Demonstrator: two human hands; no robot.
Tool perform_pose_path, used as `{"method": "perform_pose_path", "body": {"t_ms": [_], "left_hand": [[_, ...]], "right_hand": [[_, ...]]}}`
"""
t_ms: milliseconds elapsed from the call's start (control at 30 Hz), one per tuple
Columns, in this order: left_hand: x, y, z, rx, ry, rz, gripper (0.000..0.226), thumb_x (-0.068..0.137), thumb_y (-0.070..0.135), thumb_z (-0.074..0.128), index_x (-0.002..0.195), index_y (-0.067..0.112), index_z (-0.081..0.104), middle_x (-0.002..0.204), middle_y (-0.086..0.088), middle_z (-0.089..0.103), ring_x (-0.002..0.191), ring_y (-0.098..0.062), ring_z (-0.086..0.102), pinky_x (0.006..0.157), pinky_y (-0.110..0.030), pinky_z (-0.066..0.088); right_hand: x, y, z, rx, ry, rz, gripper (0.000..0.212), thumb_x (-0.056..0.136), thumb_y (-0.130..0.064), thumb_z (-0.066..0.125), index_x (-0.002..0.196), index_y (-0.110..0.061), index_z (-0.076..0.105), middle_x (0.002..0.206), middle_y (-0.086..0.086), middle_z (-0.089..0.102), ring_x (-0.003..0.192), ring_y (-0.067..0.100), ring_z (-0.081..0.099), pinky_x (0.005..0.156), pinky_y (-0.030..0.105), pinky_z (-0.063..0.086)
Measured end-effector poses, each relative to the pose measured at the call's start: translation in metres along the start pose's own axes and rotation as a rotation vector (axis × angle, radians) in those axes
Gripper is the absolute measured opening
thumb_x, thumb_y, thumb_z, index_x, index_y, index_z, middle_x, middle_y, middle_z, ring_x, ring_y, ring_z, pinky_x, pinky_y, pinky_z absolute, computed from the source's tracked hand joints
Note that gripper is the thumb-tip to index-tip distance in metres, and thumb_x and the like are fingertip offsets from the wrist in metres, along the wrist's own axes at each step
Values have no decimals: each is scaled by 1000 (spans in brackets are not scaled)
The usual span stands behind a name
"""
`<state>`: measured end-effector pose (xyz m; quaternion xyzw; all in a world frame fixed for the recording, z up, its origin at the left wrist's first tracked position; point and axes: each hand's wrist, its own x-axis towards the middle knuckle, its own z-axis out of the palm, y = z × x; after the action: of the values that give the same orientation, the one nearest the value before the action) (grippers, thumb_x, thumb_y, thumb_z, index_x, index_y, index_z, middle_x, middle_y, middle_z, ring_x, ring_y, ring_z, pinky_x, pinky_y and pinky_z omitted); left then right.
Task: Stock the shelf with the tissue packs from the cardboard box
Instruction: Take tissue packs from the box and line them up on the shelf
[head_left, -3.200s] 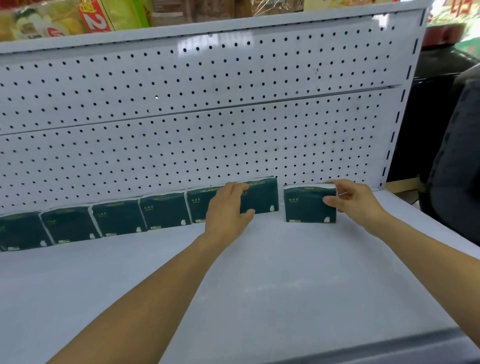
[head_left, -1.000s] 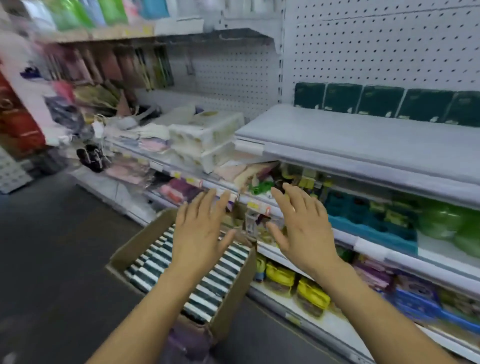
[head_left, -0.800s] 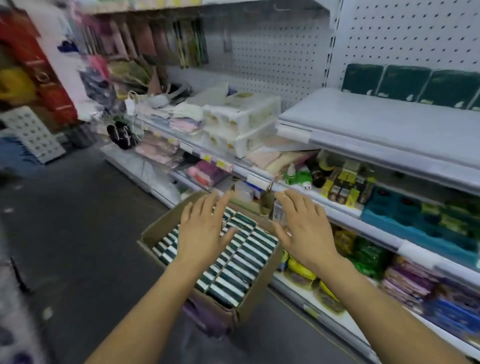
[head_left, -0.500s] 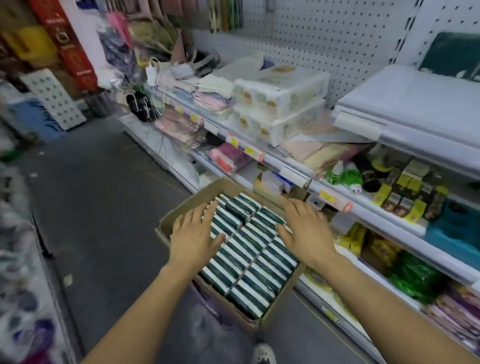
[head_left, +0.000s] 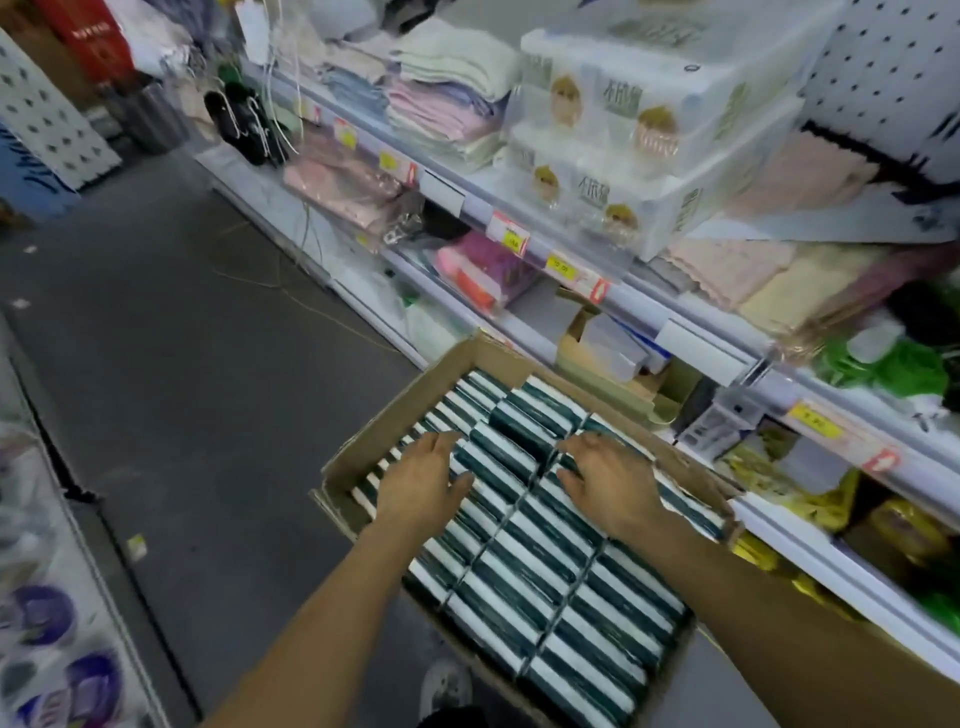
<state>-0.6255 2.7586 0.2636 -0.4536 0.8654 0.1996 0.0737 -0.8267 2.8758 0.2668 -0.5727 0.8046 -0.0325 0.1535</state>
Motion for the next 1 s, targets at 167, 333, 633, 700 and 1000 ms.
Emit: {"method": "perform_pose_path", "body": {"t_ms": [167,333,633,700,1000], "left_hand": [[72,-13,16,-65,-96,159,53,100,36,50,149,23,33,144,-6,41,121,-25,49,92,-40,49],[124,-22,31,6,-220,310,50,100,27,52,147,24,36,147,-4,38,118,-26,52,91,-42,50],[156,-31,47,100,-279,416,43,91,23,63,133,20,51,132,-1,38,107,-22,54,83,-37,51],[159,-30,47,132,-280,423,44,89,27,66,131,19,54,131,-1,39,115,-20,49,88,-39,51],[140,-22,-5,-359,-182,324,27,87,26,65,112,17,57,87,1,48,78,-17,49,74,-37,45]], "right_hand": [[39,4,29,-12,-5,106,28,97,-31,46,123,-25,54,122,1,59,113,22,55,85,33,50],[68,2,53,-37,-72,151,37,99,-27,44,136,-21,47,136,3,50,126,24,43,98,35,42],[92,-2,77,-244,-157,223,46,93,-39,56,132,-16,49,133,8,45,129,28,37,102,39,34],[94,-3,78,-207,-135,244,41,92,-36,57,128,-17,52,131,7,45,128,28,37,100,38,34],[60,4,30,778,265,492,26,88,-20,69,111,-17,56,97,1,57,89,19,54,74,31,42]]}}
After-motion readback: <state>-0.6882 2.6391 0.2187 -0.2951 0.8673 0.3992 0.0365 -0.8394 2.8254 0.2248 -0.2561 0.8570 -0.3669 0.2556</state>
